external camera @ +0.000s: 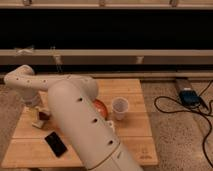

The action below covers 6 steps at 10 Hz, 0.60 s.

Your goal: Place the pepper on the white sponge

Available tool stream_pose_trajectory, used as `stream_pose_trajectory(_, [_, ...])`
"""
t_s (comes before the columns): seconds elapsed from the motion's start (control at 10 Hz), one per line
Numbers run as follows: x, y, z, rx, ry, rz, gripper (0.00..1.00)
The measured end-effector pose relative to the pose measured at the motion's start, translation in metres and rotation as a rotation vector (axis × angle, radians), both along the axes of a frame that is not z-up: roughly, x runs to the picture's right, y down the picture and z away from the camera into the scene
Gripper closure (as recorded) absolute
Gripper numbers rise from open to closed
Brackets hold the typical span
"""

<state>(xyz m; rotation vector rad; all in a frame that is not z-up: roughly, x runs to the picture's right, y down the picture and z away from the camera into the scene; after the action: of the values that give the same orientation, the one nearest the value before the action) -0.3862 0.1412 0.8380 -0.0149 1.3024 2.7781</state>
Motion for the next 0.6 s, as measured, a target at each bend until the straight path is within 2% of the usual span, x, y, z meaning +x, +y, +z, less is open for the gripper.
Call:
stream_pose_trajectory(0.2, [0.003,-0.001,0.001,0.003,0.003,0.004,0.23])
stream_pose_trajectory(0.6, [0.014,-0.024,-0.003,0.033,-0.004,0.088,0.23])
